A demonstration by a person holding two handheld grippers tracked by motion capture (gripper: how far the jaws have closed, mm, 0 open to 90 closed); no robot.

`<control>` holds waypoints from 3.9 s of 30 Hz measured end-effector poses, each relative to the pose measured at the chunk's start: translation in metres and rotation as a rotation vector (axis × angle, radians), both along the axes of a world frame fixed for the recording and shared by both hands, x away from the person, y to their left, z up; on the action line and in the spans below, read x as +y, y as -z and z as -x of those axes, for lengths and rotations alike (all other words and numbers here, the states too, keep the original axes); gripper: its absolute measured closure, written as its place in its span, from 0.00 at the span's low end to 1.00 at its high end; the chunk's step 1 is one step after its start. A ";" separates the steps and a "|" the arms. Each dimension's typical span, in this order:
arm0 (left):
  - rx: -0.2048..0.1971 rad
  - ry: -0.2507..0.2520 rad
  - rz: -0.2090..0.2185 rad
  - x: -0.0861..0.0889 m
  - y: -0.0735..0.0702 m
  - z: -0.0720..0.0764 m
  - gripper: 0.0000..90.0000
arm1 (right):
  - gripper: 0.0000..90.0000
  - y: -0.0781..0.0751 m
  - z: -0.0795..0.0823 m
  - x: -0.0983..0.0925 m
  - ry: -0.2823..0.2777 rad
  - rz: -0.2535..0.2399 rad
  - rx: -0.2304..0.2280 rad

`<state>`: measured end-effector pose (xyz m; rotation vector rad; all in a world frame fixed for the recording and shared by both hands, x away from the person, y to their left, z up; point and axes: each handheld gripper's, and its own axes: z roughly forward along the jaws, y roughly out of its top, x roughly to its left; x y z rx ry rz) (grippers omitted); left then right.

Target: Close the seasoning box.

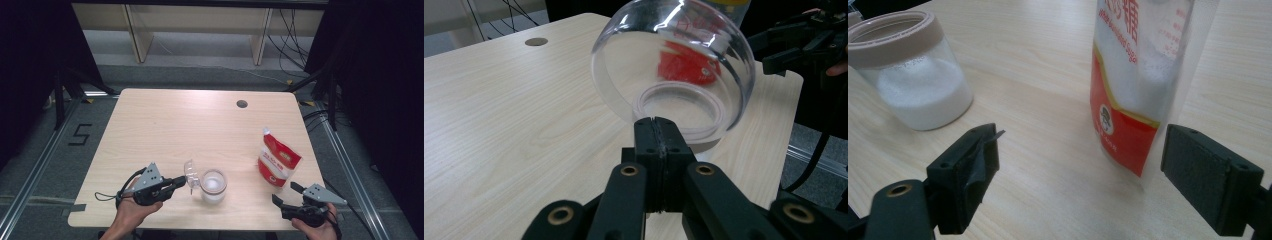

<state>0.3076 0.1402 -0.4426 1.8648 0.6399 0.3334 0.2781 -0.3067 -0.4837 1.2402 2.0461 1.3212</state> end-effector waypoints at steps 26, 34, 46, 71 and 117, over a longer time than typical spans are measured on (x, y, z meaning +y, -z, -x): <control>-0.008 0.036 0.009 -0.011 -0.003 -0.004 0.99 | 0.18 0.000 0.000 0.001 0.004 -0.008 0.010; -0.007 0.043 0.001 -0.014 -0.003 -0.004 0.98 | 0.18 0.000 0.001 0.001 0.006 -0.011 0.027; -0.010 0.053 0.011 -0.014 -0.004 -0.004 0.97 | 0.18 0.001 -0.001 0.000 -0.016 0.002 0.002; 0.080 0.022 0.052 0.001 0.000 0.000 0.52 | 0.18 0.001 -0.003 -0.001 -0.023 0.017 -0.032; 0.115 0.011 -0.102 0.013 0.045 0.019 0.24 | 0.18 -0.001 0.001 0.003 -0.028 0.019 -0.002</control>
